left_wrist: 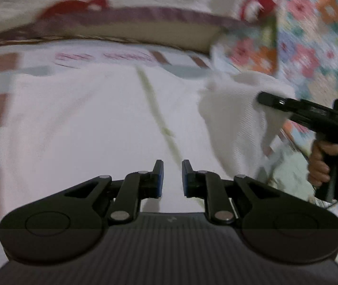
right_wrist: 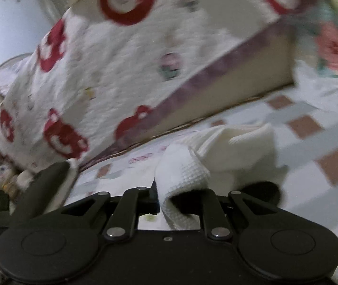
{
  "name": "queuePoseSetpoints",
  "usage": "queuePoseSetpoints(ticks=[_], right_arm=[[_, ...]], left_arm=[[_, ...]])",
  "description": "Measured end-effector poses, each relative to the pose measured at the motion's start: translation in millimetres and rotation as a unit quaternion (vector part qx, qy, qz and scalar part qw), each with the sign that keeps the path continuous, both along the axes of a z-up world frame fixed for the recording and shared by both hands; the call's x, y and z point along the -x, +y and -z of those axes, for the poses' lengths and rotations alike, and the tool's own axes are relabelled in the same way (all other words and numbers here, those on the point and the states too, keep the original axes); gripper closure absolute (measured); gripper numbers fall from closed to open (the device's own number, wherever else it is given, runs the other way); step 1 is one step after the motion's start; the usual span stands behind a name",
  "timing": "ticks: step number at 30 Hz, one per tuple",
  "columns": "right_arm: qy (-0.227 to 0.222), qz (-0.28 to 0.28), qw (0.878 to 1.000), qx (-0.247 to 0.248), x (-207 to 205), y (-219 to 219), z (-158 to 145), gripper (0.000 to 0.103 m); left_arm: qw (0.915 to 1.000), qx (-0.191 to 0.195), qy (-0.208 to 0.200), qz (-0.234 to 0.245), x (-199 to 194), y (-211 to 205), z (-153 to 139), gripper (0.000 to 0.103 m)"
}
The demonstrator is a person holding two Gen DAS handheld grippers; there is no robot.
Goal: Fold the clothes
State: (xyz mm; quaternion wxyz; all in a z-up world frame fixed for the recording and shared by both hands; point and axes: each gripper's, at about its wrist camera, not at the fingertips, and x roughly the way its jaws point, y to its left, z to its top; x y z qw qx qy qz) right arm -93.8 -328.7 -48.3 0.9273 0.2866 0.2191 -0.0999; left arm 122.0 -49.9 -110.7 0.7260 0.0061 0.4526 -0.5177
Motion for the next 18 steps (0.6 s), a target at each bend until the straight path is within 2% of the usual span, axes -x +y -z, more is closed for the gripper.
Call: queuePoseSetpoints(ticks=[4, 6, 10, 14, 16, 18], right_arm=[[-0.028, -0.088, 0.996, -0.006, -51.8, 37.9, -24.3, 0.087], [-0.041, -0.145, 0.989, -0.001, -76.7, 68.3, -35.4, 0.087], [-0.009, -0.237, 0.971, -0.019, -128.2, 140.2, -20.4, 0.087], [0.067, -0.271, 0.960, -0.019, -159.4, 190.1, 40.4, 0.087], [0.097, -0.277, 0.956, -0.023, -163.0, 201.7, 68.3, 0.087], [0.104, -0.286, 0.953, -0.005, -157.1, 210.5, 79.6, 0.087]], left_arm=[[0.9980, -0.008, -0.014, -0.062, -28.5, 47.2, -11.9, 0.088], [0.9965, 0.000, 0.003, -0.084, -38.6, 75.7, -12.3, 0.088], [0.9900, -0.007, 0.020, -0.139, -42.3, 119.5, 8.5, 0.088], [0.9831, -0.018, 0.072, -0.168, -44.1, 148.1, 38.0, 0.088], [0.9829, -0.013, 0.080, -0.165, -44.7, 152.3, 43.0, 0.088], [0.9841, -0.009, 0.080, -0.158, -44.6, 154.5, 45.2, 0.088]])
